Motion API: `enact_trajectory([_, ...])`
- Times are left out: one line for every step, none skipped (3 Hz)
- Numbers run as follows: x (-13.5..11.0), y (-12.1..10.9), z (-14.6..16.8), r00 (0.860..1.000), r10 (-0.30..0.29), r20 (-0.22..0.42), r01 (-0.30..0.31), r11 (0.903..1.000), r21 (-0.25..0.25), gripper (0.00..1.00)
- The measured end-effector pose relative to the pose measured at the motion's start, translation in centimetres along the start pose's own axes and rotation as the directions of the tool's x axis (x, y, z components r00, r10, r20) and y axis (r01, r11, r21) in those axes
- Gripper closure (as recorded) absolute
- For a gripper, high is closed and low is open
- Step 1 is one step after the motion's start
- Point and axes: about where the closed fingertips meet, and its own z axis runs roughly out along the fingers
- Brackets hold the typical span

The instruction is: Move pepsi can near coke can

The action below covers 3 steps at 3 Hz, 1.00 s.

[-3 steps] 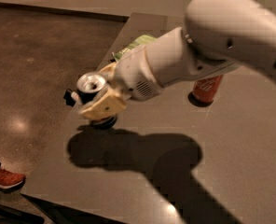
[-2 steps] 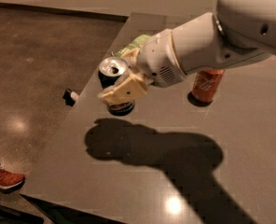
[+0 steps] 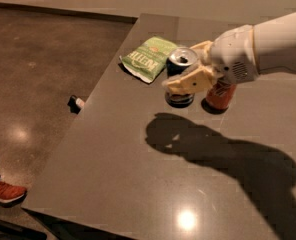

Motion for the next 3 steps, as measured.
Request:
enact_trajectory([3.8, -3.0, -4.7, 0.997, 0.074, 0.015, -0.075, 0.9918, 0.103, 1.0])
enact_trajectory([6.5, -3.8, -8.2, 0.991, 0.126, 0.033, -0.13, 0.9792, 0.156, 1.0])
enact_trajectory([7.9, -3.8, -9.8, 0.987, 0.152, 0.042, -0.157, 0.9728, 0.17, 1.0])
